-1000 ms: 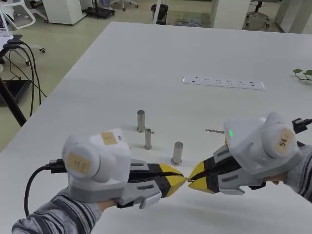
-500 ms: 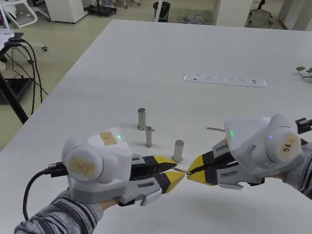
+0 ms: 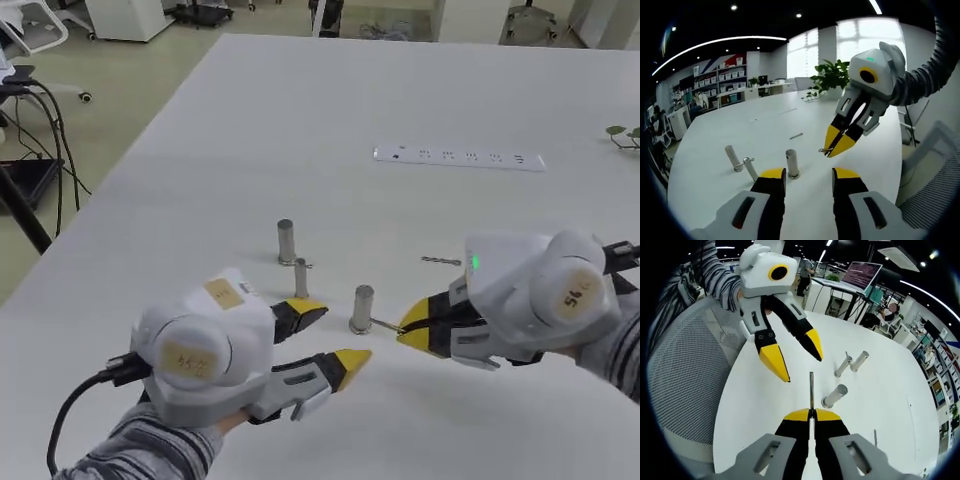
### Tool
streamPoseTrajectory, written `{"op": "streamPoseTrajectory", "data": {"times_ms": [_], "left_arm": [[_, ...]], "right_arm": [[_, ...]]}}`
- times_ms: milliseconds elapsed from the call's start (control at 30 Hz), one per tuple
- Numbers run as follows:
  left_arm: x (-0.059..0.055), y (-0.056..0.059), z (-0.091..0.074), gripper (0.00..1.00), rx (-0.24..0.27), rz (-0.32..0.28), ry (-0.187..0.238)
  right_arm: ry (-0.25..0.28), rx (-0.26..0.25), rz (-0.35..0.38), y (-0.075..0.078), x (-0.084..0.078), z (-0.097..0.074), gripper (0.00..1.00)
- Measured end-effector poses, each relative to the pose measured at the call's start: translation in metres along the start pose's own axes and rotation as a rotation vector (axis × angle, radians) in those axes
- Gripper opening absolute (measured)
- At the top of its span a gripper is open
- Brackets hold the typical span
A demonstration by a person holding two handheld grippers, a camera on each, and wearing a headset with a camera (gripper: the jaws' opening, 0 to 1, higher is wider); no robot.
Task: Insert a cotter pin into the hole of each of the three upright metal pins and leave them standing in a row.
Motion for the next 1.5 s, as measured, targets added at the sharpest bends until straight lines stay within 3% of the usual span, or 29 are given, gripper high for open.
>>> {"op": "streamPoseTrajectory", "data": {"times_ms": [333, 467, 767, 1500], "left_arm": [[-0.003, -0.011, 0.016, 0.33, 0.101, -0.043, -0.003], [-0.006, -0.014, 0.022, 0.32, 0.123, -0.064, -0.007], [-0.009, -0.017, 0.035, 0.28, 0.138, -0.154, -0.012], [-0.018, -0.018, 0.066, 0.18, 0.161, -0.219, -0.049]], "right_arm": [[-0.114, -0.048, 0.031, 0.017, -0.019, 0.006, 0.00], [-0.125, -0.056, 0.036, 0.023, -0.023, 0.010, 0.00], [-0.160, -0.058, 0.022, 0.034, -0.029, 0.020, 0.00], [-0.182, -0.033, -0.031, 0.038, -0.028, 0.035, 0.00]]}}
Point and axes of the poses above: the centre of the closed fingertips' face, and the gripper's own axes: z roughly forward along the fingers, y roughly to its right, x roughly out of its top, the point moved 9 cm from there along -z, roughly backward along the fingers, and after that the axes turned 6 degrees about -z, right-handed, at the moved point
